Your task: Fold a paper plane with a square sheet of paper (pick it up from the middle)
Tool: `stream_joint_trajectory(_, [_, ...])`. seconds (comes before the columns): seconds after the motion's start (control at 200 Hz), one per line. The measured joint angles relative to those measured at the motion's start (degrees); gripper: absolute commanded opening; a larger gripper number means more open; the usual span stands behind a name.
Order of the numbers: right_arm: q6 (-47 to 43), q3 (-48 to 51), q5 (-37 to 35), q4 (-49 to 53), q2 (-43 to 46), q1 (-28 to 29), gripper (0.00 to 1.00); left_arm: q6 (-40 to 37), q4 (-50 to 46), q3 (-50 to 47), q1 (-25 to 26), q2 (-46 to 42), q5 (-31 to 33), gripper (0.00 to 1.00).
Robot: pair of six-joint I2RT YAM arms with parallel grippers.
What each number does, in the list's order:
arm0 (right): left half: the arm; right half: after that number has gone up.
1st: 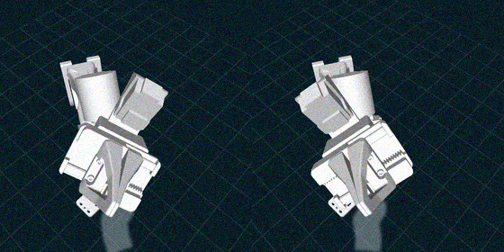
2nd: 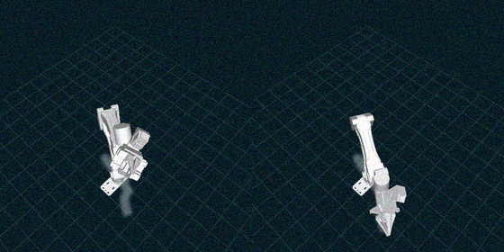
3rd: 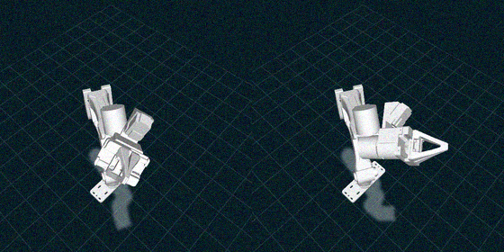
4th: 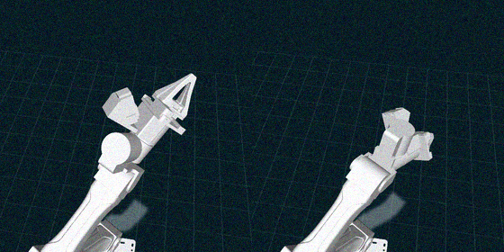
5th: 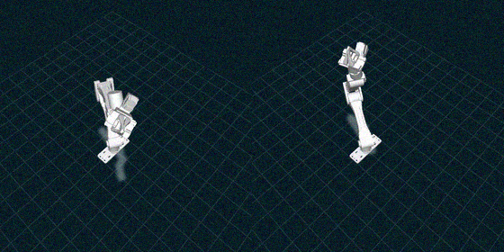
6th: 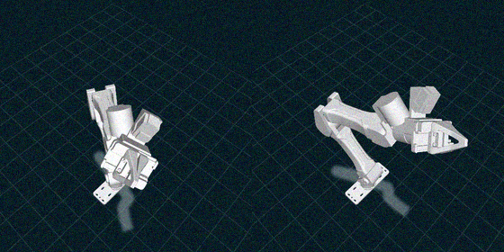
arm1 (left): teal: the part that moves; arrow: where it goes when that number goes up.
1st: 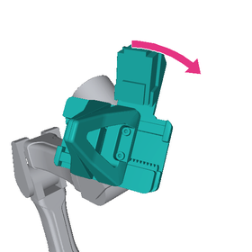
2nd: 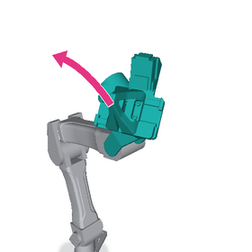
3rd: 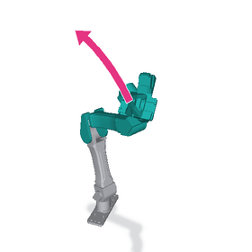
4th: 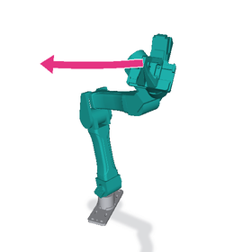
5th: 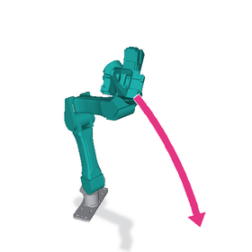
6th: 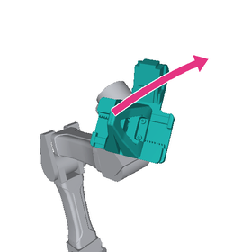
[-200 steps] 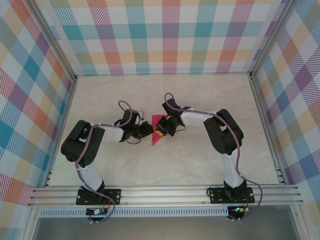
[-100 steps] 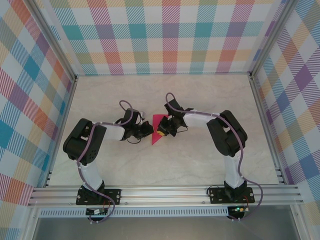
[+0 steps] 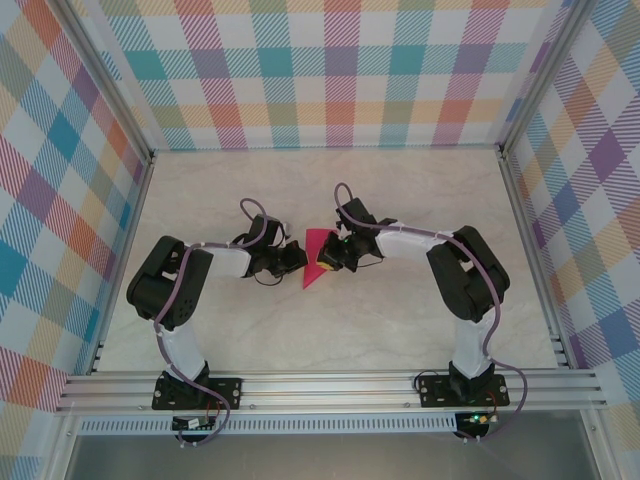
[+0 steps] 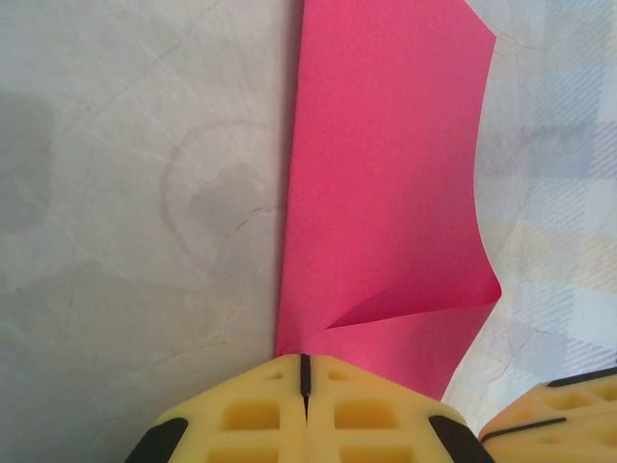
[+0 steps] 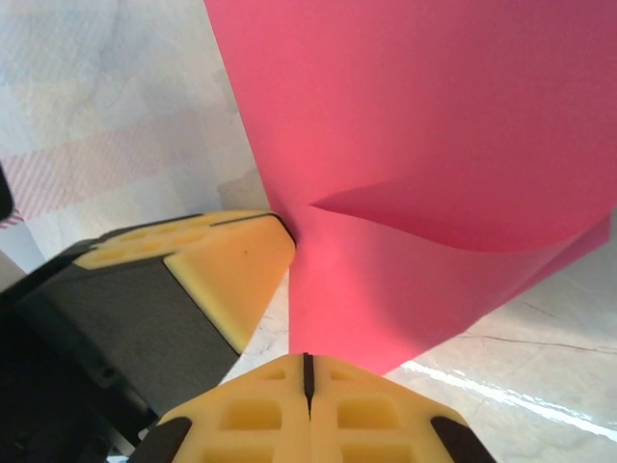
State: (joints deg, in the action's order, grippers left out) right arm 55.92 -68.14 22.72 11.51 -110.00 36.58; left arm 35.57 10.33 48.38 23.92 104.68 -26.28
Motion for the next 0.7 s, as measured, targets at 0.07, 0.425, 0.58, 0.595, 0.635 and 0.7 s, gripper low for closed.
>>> stream_joint_trajectory(0.07, [-0.76,0.0,0.68,-0.35,-0.17,0.04,0.05,-0.02,-0.39,0.26,0.04,0.11,0.22,0.05])
stream_joint_trajectory(0.425, [-2.49,0.42,2.08,-2.6,-5.22,0.04,0.04,-0.02,-2.51,1.25,0.33,0.11,1.14,0.04])
stream_joint_trajectory(0.58, [-3.1,0.63,2.27,-3.34,-5.25,0.04,0.04,-0.02,-2.73,1.38,0.37,0.11,1.49,0.04])
stream_joint_trajectory(0.595, [-3.15,0.68,2.32,-3.43,-5.25,0.04,0.04,-0.02,-2.73,1.38,0.37,0.11,1.49,0.04])
stream_joint_trajectory(0.635, [-3.37,0.92,2.43,-3.91,-5.18,0.04,0.05,0.0,-2.73,1.38,0.37,0.11,1.62,0.04])
stream_joint_trajectory(0.7, [-3.78,1.84,2.45,-5.27,-4.79,0.13,0.05,0.0,-2.73,1.38,0.37,0.11,1.73,0.04])
